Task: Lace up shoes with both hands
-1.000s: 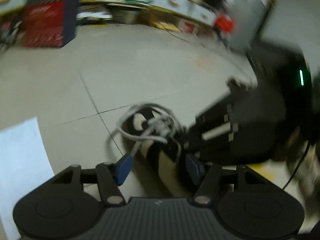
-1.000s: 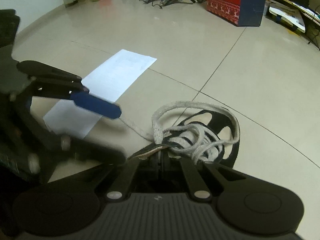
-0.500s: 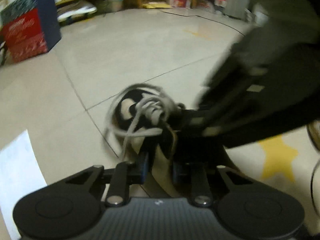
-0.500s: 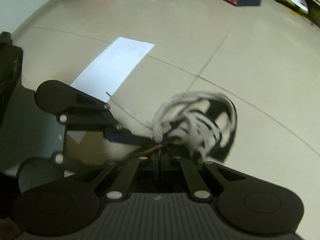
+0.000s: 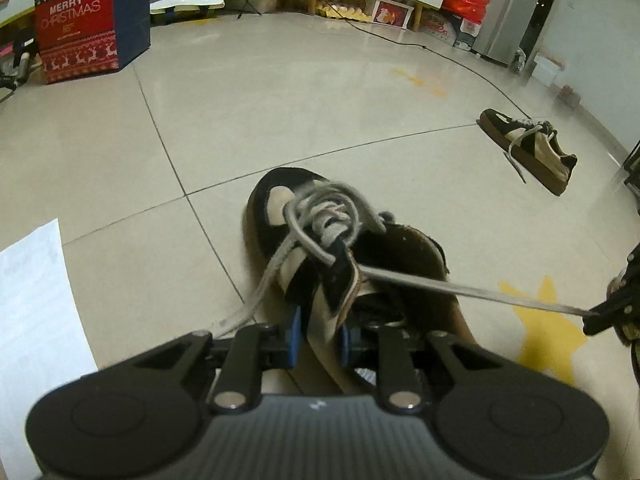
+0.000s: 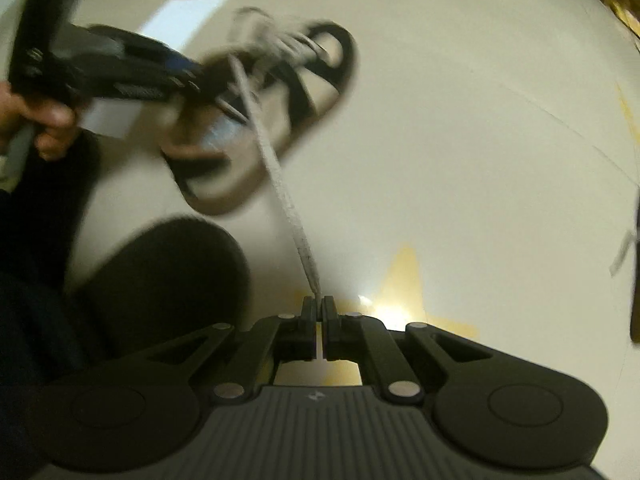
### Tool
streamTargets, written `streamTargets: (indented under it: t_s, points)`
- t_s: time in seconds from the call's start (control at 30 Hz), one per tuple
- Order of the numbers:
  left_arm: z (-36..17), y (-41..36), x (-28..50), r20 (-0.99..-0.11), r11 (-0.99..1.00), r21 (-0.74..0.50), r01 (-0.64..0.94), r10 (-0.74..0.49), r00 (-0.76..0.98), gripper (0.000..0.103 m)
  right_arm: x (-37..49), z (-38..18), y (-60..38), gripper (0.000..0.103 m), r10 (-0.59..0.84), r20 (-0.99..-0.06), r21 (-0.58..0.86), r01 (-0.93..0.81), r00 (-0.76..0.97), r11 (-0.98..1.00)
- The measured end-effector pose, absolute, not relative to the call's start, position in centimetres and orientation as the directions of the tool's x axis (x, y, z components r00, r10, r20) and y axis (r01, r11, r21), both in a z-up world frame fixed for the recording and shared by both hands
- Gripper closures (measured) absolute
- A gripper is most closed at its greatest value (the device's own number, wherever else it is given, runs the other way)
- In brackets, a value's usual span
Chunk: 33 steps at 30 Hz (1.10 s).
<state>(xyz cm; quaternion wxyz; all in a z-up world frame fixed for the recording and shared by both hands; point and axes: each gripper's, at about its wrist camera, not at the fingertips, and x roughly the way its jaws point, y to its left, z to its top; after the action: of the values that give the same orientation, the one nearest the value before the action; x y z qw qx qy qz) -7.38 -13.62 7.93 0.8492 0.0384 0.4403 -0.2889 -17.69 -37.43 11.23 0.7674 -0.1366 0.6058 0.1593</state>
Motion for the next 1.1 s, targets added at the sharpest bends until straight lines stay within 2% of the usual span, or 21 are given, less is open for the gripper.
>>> streamTargets:
  t_s: [0.13, 0.27, 0.3, 0.4, 0.43, 0.5, 0.57, 0.6, 0.63, 0.7, 0.83, 0.87, 0.93, 1.03, 1.1]
  points:
    - [8.0, -13.9, -7.6, -0.773, 0.841, -0.165, 0.516, -0.435, 0.462, 0.082, -18.6, 8.8, -40.0, 0.1, -0.158, -0.957, -0.246, -0.387, 0.245, 0.888]
    - [8.0, -13.7, -7.4, -0.78, 0.856, -0.176, 0.486, -0.422, 0.462, 0.084, -19.5, 6.2, -42.7, 0.103, -0.391, -0.881, -0.467, -0.358, 0.267, 0.808]
    - [8.1, -13.6, -7.4, -0.78, 0.853, -0.179, 0.49, -0.426, 0.457, 0.085, -19.6, 6.3, -43.3, 0.103, -0.38, -0.886, -0.455, -0.336, 0.266, 0.825]
    - [8.6, -13.7, -7.6, -0.765, 0.824, -0.201, 0.53, -0.469, 0.44, 0.082, -19.7, 7.8, -44.8, 0.103, -0.213, -0.941, -0.277, -0.239, 0.263, 0.93]
    - [8.6, -13.7, -7.6, -0.767, 0.827, -0.199, 0.527, -0.466, 0.441, 0.082, -19.5, 8.3, -44.5, 0.099, -0.166, -0.943, -0.235, -0.221, 0.289, 0.947]
    - [8.7, -13.5, -7.7, -0.764, 0.823, -0.198, 0.532, -0.47, 0.442, 0.081, -18.8, 9.4, -42.0, 0.098, -0.062, -0.925, -0.169, -0.26, 0.374, 0.951]
    - [9.0, -13.3, -7.9, -0.754, 0.815, -0.188, 0.548, -0.477, 0.452, 0.081, -17.5, 10.3, -39.0, 0.088, 0.047, -0.899, -0.1, -0.31, 0.435, 0.945]
    - [9.2, -13.3, -8.2, -0.747, 0.809, -0.179, 0.561, -0.482, 0.457, 0.081, -16.8, 10.8, -38.0, 0.074, 0.094, -0.884, -0.064, -0.319, 0.458, 0.946]
    - [9.2, -13.3, -8.2, -0.747, 0.807, -0.173, 0.565, -0.481, 0.459, 0.078, -16.0, 11.2, -37.1, 0.071, 0.136, -0.868, -0.027, -0.318, 0.478, 0.948]
    - [9.1, -13.1, -8.2, -0.751, 0.805, -0.176, 0.567, -0.482, 0.451, 0.076, -14.4, 12.0, -35.8, 0.071, 0.223, -0.831, 0.059, -0.317, 0.51, 0.947]
    - [8.9, -11.5, -7.4, -0.738, 0.802, -0.289, 0.523, -0.534, 0.412, 0.07, -11.7, 13.4, -33.6, 0.071, 0.381, -0.777, 0.25, -0.311, 0.501, 0.917]
    - [8.8, -11.0, -7.2, -0.732, 0.798, -0.31, 0.517, -0.548, 0.406, 0.068, -11.4, 13.6, -32.8, 0.071, 0.401, -0.768, 0.261, -0.328, 0.5, 0.908]
    - [8.6, -10.3, -7.0, -0.722, 0.788, -0.334, 0.517, -0.566, 0.397, 0.062, -10.6, 13.7, -30.7, 0.071, 0.371, -0.765, 0.174, -0.384, 0.527, 0.907]
    - [8.5, -10.2, -7.2, -0.715, 0.77, -0.334, 0.544, -0.583, 0.385, 0.061, -8.8, 13.8, -28.5, 0.071, 0.329, -0.767, 0.039, -0.471, 0.552, 0.881]
    - [8.4, -10.2, -7.2, -0.718, 0.765, -0.334, 0.551, -0.585, 0.378, 0.058, -7.2, 13.5, -27.1, 0.071, 0.352, -0.775, 0.028, -0.528, 0.525, 0.849]
